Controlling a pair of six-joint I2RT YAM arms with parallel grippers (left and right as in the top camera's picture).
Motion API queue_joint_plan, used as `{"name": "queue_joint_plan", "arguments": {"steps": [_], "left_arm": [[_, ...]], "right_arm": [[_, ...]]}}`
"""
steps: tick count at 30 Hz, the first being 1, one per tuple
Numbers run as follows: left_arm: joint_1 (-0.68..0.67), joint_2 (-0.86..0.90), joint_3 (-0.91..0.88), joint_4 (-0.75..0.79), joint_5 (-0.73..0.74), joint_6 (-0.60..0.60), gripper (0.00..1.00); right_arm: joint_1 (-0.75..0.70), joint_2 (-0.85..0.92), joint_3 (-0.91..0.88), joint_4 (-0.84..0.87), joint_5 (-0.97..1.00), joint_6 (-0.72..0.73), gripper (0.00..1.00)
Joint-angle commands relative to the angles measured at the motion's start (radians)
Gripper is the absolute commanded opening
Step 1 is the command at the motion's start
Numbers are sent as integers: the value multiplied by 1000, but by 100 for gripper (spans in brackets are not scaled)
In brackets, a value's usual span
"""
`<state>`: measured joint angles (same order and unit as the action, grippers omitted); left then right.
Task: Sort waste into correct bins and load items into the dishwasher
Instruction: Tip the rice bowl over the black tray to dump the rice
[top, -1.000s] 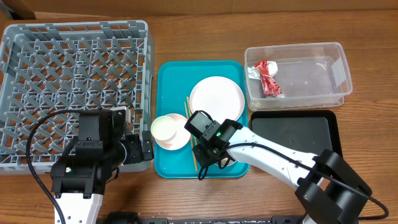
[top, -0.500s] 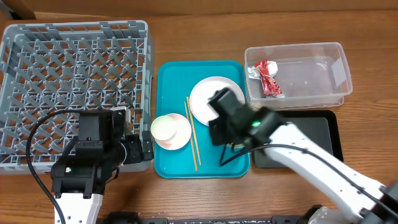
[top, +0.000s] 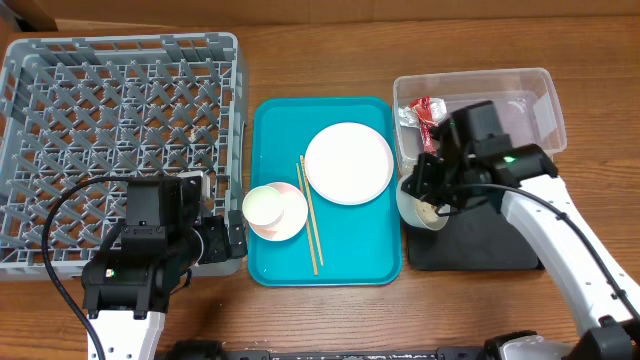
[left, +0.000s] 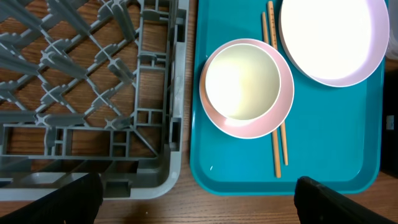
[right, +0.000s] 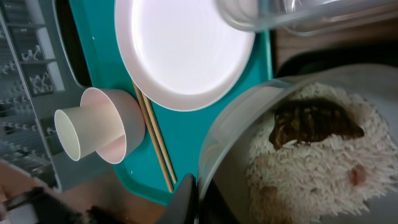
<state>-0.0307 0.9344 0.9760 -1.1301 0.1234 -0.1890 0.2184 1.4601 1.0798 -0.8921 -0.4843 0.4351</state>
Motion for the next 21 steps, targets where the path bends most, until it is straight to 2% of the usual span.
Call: {"name": "queue_joint_plan", "arguments": {"steps": [1,10,21], "left_arm": [[6,1,24,2,0,-17,100],[6,1,24,2,0,-17,100],[6,1,24,-3,0,-18,100]], "right_arm": [[-95,-11,-95,53,-245,-88,4],[-429,-11,-329,301,-696,-103,4],[-689,-11,-338,312,-1068,-95,4]]}}
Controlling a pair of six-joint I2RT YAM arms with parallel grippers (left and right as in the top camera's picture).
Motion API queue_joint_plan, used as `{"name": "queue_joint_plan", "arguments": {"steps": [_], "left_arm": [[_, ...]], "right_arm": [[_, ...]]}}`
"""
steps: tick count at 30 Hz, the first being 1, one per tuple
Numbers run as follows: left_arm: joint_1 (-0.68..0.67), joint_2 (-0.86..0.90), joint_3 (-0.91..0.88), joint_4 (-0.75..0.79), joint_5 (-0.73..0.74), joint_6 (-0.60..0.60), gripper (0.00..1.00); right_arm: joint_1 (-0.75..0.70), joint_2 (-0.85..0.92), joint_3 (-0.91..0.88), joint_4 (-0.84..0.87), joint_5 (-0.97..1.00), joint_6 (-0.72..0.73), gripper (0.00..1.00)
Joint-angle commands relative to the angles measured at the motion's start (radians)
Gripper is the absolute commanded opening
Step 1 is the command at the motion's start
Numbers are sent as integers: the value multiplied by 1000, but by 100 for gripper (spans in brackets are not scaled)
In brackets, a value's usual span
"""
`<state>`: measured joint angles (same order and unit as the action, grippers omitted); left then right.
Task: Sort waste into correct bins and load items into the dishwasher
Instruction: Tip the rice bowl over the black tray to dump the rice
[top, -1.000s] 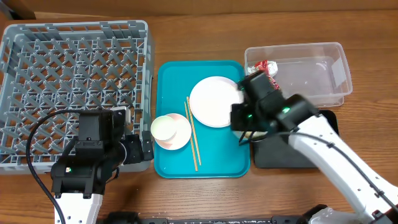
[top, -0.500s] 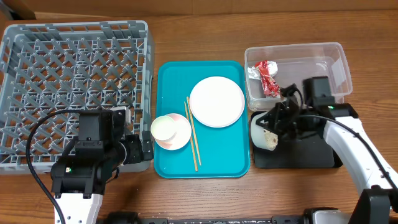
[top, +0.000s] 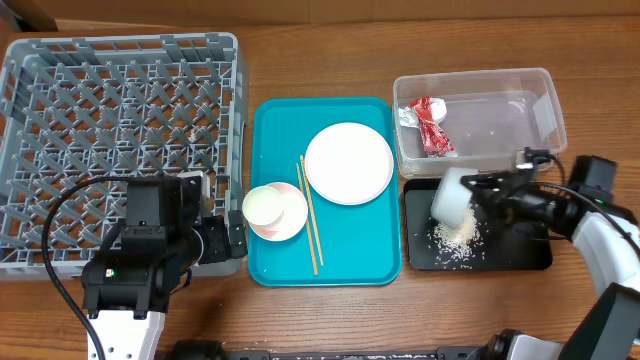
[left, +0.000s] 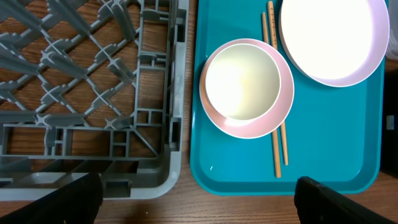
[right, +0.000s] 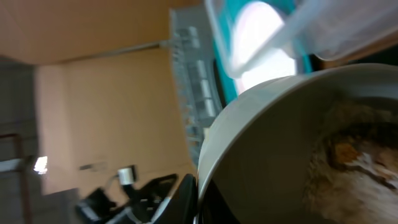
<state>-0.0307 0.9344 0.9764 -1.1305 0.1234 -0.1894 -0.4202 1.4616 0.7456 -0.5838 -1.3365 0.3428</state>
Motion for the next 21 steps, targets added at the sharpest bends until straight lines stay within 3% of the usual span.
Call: {"name": "queue_joint_plan", "arguments": {"steps": [1,7,21], "left_arm": [[6,1,23,-5,0,-17,100],[6,1,23,-7,0,-17,100],[6,1,23,-6,0,-17,100]], "right_arm": [[-70,-12,-4,-3,-233,19,4],[-144,-12,-5,-34,-233,58,4],[-147,-12,-5,-23,-233,77,4]]}}
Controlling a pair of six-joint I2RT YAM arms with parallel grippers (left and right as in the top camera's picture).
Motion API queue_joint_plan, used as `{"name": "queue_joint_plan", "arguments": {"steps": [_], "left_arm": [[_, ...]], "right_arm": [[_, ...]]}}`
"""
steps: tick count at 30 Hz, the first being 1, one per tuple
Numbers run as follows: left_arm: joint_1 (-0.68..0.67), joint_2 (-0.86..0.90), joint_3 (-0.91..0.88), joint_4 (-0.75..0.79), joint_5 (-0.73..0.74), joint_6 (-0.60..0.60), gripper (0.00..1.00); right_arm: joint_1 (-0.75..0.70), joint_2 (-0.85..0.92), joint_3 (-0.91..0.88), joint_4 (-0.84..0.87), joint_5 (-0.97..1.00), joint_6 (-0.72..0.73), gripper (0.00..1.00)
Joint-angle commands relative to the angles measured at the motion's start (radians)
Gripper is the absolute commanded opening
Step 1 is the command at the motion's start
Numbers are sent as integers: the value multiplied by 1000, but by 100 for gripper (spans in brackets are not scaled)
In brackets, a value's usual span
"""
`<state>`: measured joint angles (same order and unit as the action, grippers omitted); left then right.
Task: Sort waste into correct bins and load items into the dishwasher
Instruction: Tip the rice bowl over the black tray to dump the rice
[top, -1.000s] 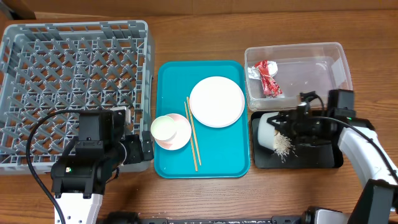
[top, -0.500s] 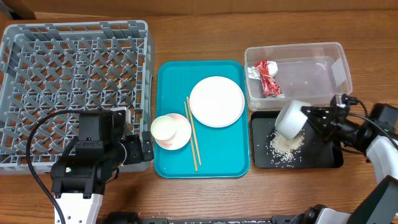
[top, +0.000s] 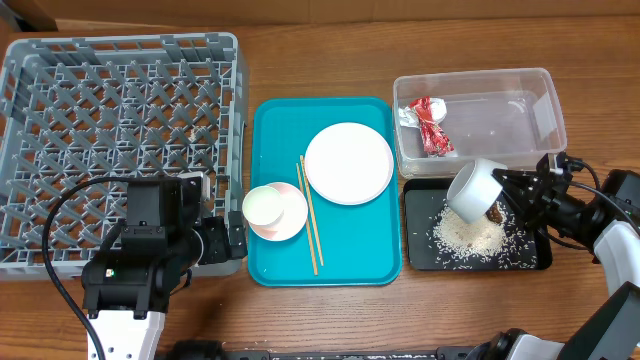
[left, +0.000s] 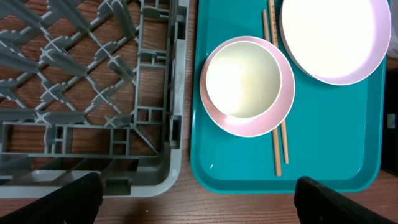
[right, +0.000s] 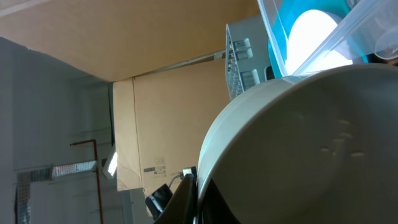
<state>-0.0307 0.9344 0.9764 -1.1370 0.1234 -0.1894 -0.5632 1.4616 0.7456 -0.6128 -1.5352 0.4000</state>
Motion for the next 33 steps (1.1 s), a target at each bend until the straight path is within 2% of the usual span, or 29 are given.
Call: {"name": "queue_joint_plan", "arguments": {"steps": [1,5,10,12,14,18,21,27,33], "left_arm": [[6,1,23,0,0,-17,100],[6,1,23,0,0,-17,100],[6,1,23,-1,0,-17,100],[6,1,23,-1,0,-17,100],[6,1,23,-1,0,-17,100],[6,1,23,0,0,-17,100],[6,1,23,0,0,-17,100],[6,1,23,-1,0,-17,100],[6,1,23,-1,-1,-16,100]], "right_arm": [[-4,-12,-5,7,-35,19,4],[4,-12,-5,26,-26,15,4],[15,-12,-5,-29,211,41,4],[16,-12,-5,-17,149,23,4],[27,-13,-2,42,-36,-114,4],[70,-21,2,61,-21,-161,4],[105,-22,2,55,109,-115,4],[240,-63,40,20,258,-121,4],[511,-125,250,-191,752,-147,4]]}}
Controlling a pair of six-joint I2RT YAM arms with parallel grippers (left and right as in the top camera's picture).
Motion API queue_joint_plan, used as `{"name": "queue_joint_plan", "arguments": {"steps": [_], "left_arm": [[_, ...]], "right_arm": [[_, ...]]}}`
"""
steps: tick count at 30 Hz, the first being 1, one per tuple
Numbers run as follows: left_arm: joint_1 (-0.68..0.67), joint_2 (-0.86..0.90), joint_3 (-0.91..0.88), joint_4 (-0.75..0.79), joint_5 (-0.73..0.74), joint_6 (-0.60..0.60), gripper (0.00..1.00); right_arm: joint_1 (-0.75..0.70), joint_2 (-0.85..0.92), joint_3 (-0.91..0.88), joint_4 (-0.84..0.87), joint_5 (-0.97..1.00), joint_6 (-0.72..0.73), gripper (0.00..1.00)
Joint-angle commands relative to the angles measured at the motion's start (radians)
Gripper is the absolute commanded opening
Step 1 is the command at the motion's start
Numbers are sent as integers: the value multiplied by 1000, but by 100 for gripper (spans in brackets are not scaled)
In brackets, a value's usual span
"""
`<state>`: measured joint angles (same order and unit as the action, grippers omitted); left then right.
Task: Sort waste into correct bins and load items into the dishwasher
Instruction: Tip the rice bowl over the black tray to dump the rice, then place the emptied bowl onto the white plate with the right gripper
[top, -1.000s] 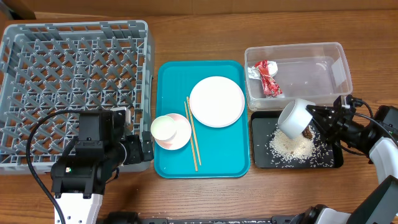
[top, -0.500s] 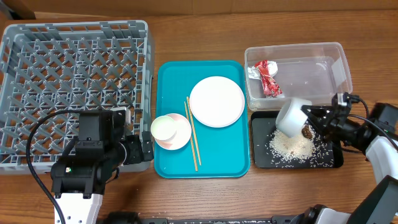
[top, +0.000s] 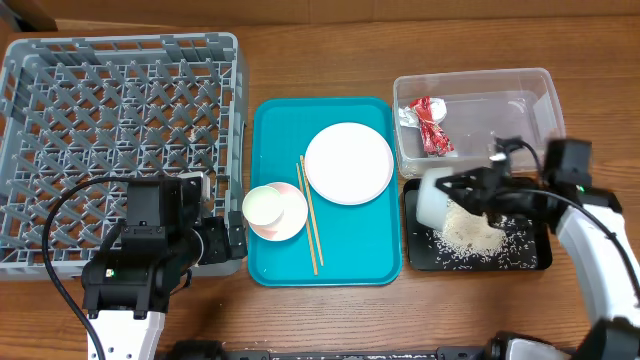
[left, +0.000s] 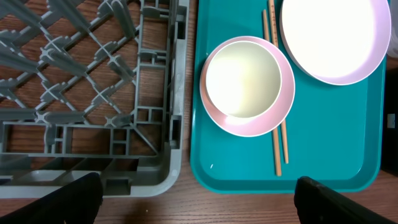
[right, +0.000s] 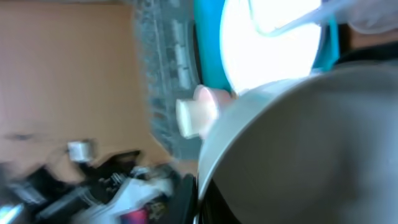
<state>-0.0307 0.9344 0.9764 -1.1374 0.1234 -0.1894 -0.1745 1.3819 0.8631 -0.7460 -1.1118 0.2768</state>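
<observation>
A white bowl (top: 437, 197) lies tipped on its side over the left end of the black tray (top: 520, 260), with my right gripper (top: 472, 190) shut on its rim. In the right wrist view the bowl (right: 298, 143) fills the frame and its inside looks bare, with a finger (right: 186, 198) at the rim. A pile of rice (top: 468, 236) lies on the black tray. My left gripper (left: 199, 205) stands open by the front corner of the grey dish rack (top: 120, 140). The pink bowl (left: 247, 87) holding a cup, the chopsticks (left: 277, 124) and a white plate (top: 348, 163) sit on the teal tray (top: 325, 265).
A clear bin (top: 520, 110) behind the black tray holds a red wrapper (top: 430, 112) and a crumpled foil piece. The dish rack's wall (left: 177, 93) runs close along the teal tray's left edge.
My right gripper has moved the tipped bowl from over the middle of the black tray to its left end. The left arm has not moved.
The bowl was full of rice with a brown piece, held at the black tray's left edge. Then it was tipped over the tray with rice under it. Then more rice and the brown piece lay there. Now the bowl looks bare.
</observation>
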Motion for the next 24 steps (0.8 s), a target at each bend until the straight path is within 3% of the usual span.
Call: {"name": "queue_joint_plan", "arguments": {"steps": [1,5,14,18,24], "left_arm": [[6,1,23,0,-1,-17,100],[6,1,23,1,0,-17,100],[6,1,23,1,0,-17,100],[6,1,23,0,0,-17,100],[6,1,23,1,-1,-17,100]], "right_arm": [[162,-45,161,-80,397,-24,4],[346,-45,229,-98,662,-24,4],[698,6,231,145,1014,-129,4],[777,105,231,252,1116,-129,4],[808,312,231,372,1109,-124,4]]}}
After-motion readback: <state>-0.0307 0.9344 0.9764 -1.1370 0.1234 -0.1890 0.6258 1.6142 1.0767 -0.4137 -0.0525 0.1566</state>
